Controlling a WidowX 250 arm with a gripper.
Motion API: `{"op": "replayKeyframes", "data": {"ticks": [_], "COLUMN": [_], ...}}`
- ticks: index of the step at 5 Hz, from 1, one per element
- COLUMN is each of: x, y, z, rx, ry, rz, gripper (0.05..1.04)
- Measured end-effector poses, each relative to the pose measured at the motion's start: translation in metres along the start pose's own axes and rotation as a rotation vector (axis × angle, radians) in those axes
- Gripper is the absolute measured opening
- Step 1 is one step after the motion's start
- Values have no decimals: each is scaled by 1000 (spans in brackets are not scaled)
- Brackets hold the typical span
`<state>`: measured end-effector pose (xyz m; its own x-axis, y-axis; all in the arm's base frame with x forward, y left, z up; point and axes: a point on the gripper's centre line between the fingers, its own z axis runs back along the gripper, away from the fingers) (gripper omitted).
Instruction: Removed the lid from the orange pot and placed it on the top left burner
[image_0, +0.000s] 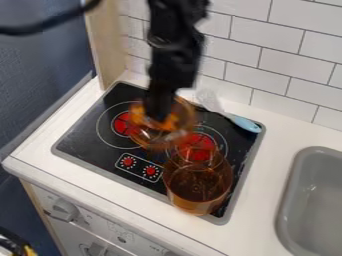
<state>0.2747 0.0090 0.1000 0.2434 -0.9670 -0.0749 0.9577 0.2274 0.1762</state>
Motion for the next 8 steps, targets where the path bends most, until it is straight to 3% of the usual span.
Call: {"op": "replayKeyframes", "data": {"ticks": [2, 4, 6, 7, 8], "x": [-42, -85, -93, -91, -87], "y": [50, 88, 106, 113, 117], "z": [-29, -63, -107, -119, -122], "rx": [-30, -75, -153, -169, -151], "ry": [78, 106, 121, 110, 86], "rz": [98, 210, 220, 222, 223], "gripper": [375, 375, 375, 375, 423]}}
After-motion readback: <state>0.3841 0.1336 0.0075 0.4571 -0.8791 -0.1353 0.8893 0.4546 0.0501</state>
